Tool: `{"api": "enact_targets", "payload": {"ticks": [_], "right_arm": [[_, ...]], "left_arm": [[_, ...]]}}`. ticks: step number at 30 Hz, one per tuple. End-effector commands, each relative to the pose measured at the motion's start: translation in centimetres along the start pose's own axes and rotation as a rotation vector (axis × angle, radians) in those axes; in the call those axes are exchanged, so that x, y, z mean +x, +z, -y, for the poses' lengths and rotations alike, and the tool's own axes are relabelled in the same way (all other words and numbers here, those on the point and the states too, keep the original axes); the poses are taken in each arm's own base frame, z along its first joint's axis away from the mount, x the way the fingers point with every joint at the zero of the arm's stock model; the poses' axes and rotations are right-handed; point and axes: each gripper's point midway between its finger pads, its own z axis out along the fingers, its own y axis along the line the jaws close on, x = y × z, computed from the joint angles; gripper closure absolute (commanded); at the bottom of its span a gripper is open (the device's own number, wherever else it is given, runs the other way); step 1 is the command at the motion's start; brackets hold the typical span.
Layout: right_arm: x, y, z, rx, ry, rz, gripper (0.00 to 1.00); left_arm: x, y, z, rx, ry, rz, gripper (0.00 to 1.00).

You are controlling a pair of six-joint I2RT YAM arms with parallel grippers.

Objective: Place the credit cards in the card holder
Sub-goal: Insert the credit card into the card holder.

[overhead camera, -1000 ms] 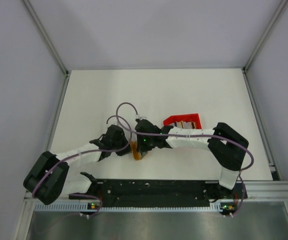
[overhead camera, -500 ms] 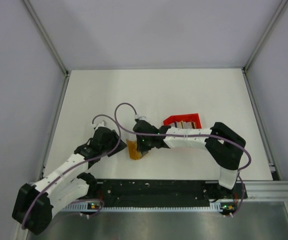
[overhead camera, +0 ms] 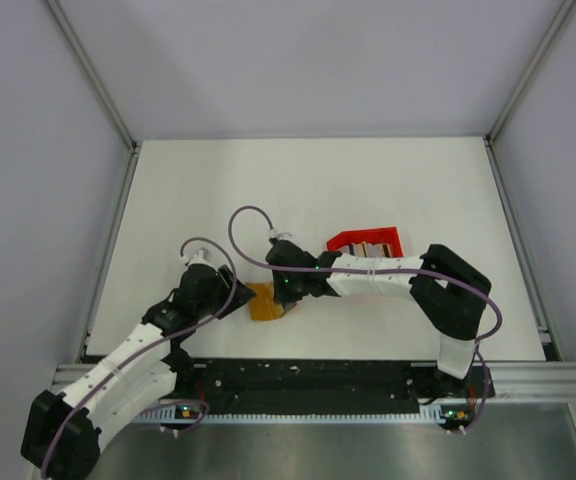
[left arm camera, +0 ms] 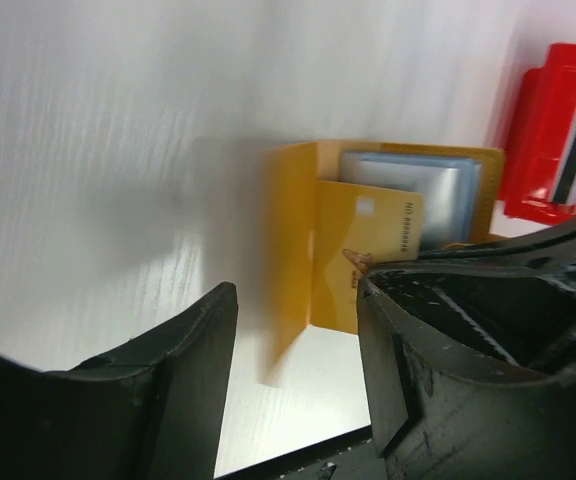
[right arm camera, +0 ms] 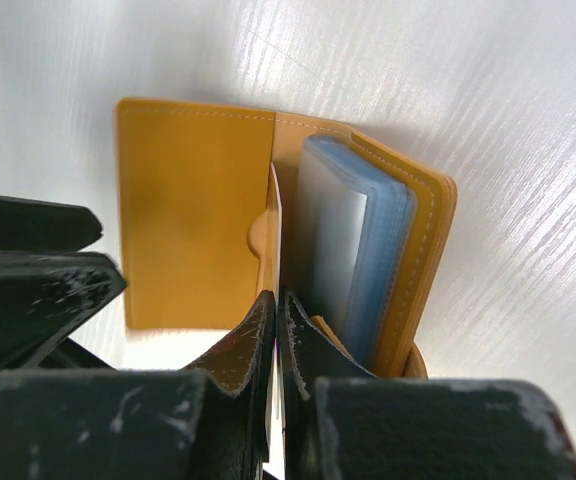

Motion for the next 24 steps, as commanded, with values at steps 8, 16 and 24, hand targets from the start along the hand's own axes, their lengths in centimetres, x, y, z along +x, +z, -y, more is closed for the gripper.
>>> {"api": "enact_targets", "payload": {"ticks": [8, 16, 24], "right_arm": [[2.2, 0.8, 1.6, 0.065, -0.038, -0.081, 1.0], [2.1, 0.9, 1.9, 0.062, -0.022, -0.08, 1.0], [1.7, 0.4, 1.7, 0.043, -0.012, -0.065, 1.0]], "left_arm": [[-1.3, -0.6, 2.0, 0.087, 0.016, 0.055, 0.43], [-1.1, -0.2, -1.6, -0.08, 0.056, 0.064, 0.39], [1.6, 2.2, -1.4, 0.002, 0.065, -0.054, 0.39]]}}
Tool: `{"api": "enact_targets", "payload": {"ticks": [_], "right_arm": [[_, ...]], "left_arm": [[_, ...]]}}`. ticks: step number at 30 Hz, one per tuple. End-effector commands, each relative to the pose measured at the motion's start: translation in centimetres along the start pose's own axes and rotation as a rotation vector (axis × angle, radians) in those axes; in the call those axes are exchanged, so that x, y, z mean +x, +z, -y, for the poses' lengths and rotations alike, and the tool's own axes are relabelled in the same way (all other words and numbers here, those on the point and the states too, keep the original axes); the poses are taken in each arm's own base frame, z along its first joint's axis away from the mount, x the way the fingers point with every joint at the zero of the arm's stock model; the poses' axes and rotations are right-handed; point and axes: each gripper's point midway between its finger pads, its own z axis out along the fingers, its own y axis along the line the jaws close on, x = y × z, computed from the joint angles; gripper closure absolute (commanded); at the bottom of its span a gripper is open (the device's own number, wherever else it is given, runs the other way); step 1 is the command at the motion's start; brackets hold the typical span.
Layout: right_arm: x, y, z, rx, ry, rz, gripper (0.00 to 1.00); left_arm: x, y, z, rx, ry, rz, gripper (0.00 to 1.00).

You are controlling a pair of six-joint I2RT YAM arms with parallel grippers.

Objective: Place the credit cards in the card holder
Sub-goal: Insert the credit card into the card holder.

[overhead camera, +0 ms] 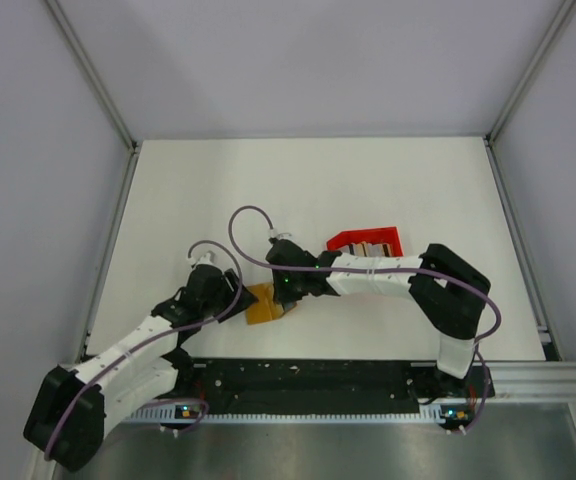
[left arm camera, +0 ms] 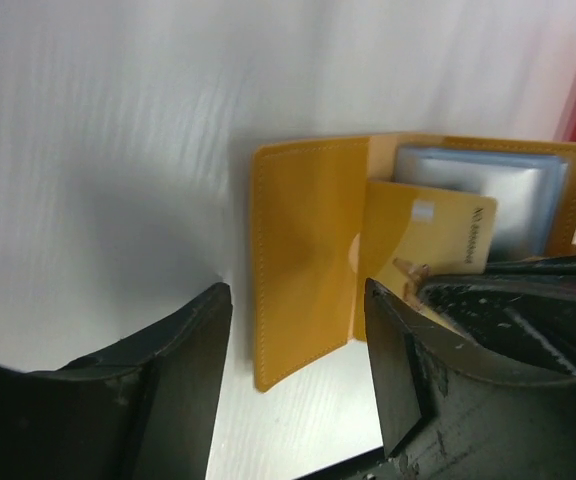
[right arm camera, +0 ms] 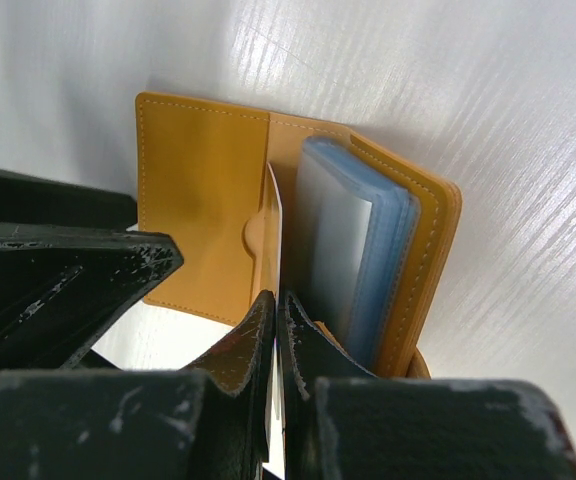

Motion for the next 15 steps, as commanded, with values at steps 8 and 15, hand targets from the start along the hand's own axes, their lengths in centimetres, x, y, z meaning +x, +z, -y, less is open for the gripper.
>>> {"api": "enact_targets", "payload": {"ticks": [8, 15], "right_arm": [[0.2, -1.0, 0.7, -0.024, -0.005, 0.022, 1.0], [0.9, -0.6, 1.5, -0.015, 0.012, -0.001, 1.0]], "left_arm": [[1.1, 1.6, 0.6, 0.07, 0.006, -0.039, 0.44], [1.1, 1.7, 1.9, 0.154, 0.008, -0.034, 0.78]]}}
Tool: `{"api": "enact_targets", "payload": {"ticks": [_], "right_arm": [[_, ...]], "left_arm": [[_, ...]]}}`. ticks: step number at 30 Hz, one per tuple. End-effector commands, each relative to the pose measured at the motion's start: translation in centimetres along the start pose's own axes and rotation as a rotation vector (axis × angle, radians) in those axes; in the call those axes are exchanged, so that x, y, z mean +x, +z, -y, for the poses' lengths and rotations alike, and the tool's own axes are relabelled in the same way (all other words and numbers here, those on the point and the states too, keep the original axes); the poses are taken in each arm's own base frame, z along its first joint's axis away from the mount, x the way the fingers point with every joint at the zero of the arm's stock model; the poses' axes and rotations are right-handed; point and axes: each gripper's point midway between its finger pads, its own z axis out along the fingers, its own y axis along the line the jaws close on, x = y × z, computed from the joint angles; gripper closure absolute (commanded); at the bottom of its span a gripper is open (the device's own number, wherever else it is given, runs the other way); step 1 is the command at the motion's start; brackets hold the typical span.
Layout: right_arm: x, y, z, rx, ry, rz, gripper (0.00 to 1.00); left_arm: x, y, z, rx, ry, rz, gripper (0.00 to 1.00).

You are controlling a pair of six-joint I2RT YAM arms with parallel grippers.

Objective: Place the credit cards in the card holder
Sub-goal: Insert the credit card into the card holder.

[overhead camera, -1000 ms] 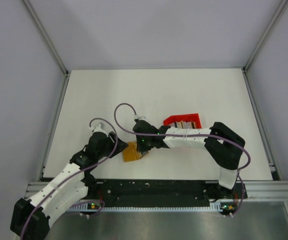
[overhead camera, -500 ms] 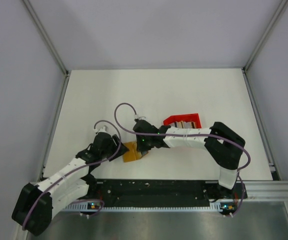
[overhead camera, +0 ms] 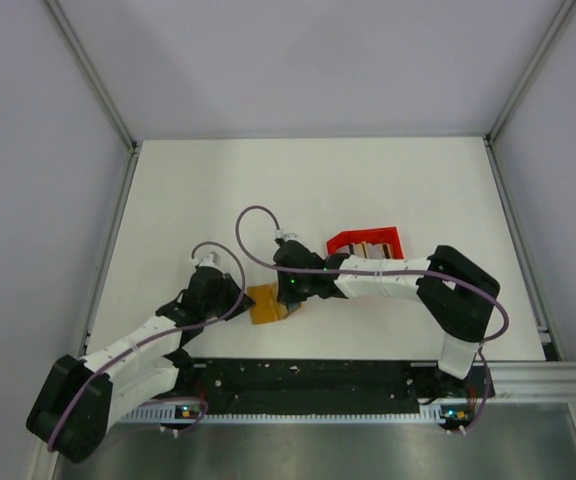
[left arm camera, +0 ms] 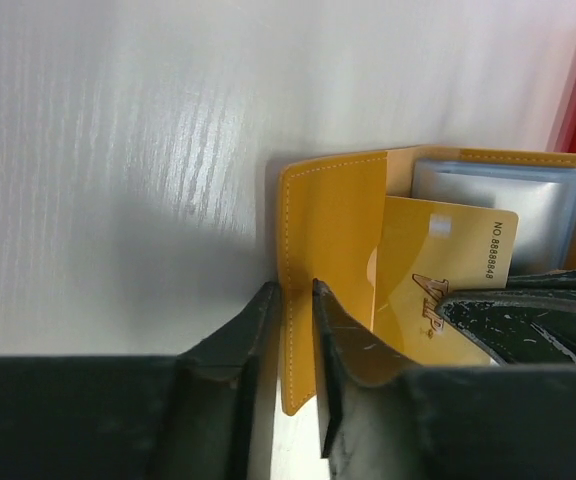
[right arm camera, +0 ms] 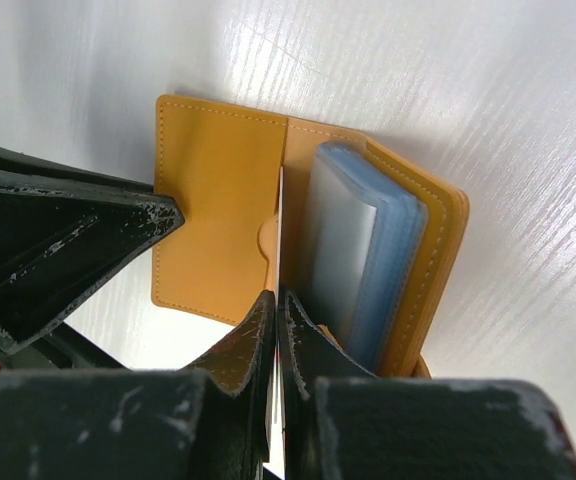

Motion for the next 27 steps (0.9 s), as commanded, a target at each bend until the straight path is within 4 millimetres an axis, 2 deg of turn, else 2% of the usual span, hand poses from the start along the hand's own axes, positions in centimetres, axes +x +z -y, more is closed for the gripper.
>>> {"api": "enact_targets", "payload": {"ticks": [1, 3, 4, 8, 13, 16, 18, 20, 23, 27], "right_arm": [[0.8, -0.1, 1.0, 0.016, -0.001, -0.024, 1.0], [0.6, -0.2, 1.1, 0.016, 0.003, -0.021, 1.0], [0.6, -0.2, 1.0, 0.012, 0.001, -0.02, 1.0], [-0.4, -1.1, 0.3, -0.019, -0.016, 0.008, 1.0], [-4.8, -5.5, -1.3, -0.063, -0.047, 0.17, 1.0], [-6.5, -7.4, -0.4, -0.018, -0.037, 0.23, 1.0], [-6.6, -7.5, 1.0, 0.016, -0.019, 0.223, 1.0], [-5.7, -7.0, 2.4, 0.043, 0.0, 0.197, 1.0], [-4.9, -6.9, 3.2, 0.059, 0.012, 0.186, 1.0], [-4.9, -7.5, 4.0, 0.078, 0.021, 0.21, 1.0]], "left_arm": [[0.4, 0.2, 1.4, 0.089, 0.002, -0.014, 0.83], [0.3, 0.2, 1.6, 0.097, 0.011, -0.014, 0.96], [0.3, 0.2, 1.7, 0.099, 0.014, -0.014, 1.0], [-0.2, 0.1, 2.2, 0.105, 0.023, -0.003, 1.0], [-0.9, -0.2, 2.0, 0.056, 0.057, 0.004, 1.0], [-1.3, -0.3, 2.2, 0.041, 0.084, 0.001, 1.0], [-1.4, -0.4, 2.5, 0.048, 0.09, 0.001, 1.0], [-1.5, -0.5, 2.8, 0.058, 0.093, 0.0, 1.0], [-1.5, -0.5, 2.8, 0.058, 0.096, 0.0, 1.0], [-1.3, -0.4, 2.4, 0.048, 0.097, -0.004, 1.0]]}}
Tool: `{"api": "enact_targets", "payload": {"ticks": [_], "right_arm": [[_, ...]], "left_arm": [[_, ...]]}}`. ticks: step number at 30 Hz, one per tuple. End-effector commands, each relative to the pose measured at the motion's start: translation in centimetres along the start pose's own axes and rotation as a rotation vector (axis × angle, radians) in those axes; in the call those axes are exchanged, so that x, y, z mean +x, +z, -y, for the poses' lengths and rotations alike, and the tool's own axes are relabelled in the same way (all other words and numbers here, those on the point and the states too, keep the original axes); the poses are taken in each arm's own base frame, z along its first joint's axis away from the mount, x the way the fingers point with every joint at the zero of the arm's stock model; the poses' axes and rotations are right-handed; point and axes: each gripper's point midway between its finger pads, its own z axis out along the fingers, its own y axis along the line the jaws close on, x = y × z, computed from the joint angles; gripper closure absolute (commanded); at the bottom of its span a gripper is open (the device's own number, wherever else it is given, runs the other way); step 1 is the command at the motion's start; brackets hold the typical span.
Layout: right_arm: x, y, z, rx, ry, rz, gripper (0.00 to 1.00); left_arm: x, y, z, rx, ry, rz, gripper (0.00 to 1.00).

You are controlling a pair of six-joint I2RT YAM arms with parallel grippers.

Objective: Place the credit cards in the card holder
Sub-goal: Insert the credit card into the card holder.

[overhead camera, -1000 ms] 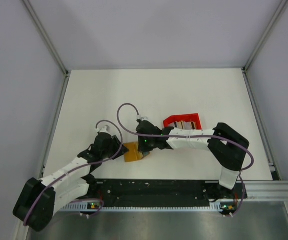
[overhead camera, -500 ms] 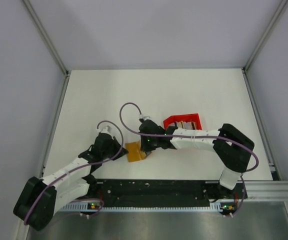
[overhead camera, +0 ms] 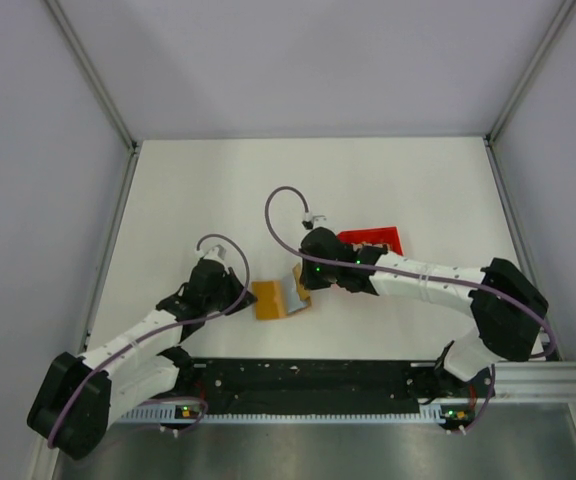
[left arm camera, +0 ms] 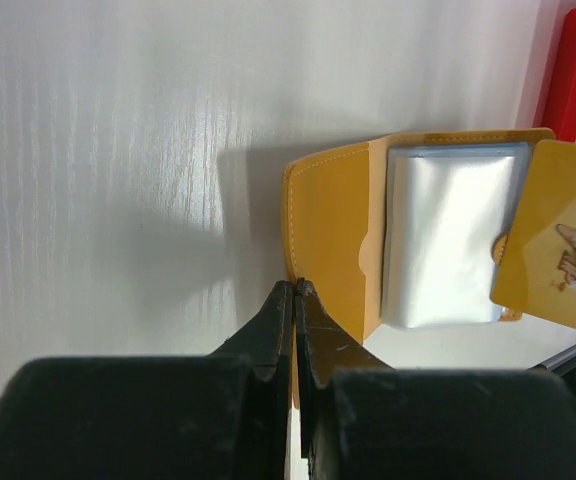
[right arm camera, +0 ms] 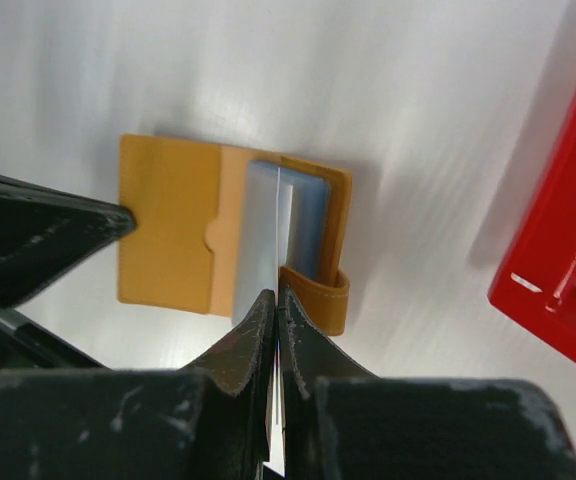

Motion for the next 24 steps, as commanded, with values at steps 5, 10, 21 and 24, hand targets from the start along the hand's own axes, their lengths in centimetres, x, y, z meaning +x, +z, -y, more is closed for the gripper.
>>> {"api": "enact_targets", "payload": {"ticks": [5, 10, 21, 24], "right_arm": [[-0.9, -1.6, 1.3, 0.035, 0.015, 0.055, 1.0], [-0.6, -1.6, 2.1, 0.059, 0.021, 0.047, 1.0], [-0.9, -1.6, 2.2, 0.085, -0.025, 0.029, 1.0], [0.6, -0.4, 2.4, 0.088, -0.024, -0.033, 1.0]], "left_arm": [[-0.7, 0.0, 0.5, 0.002, 0.039, 0.011, 1.0], [-0.7, -0.1, -0.1, -0.034, 0.054, 0.012, 1.0], [-1.2, -0.1, 0.4, -0.022, 0.067, 0.019, 1.0], [-1.1, 0.0, 0.2, -0.03, 0.07, 0.012, 1.0]]}}
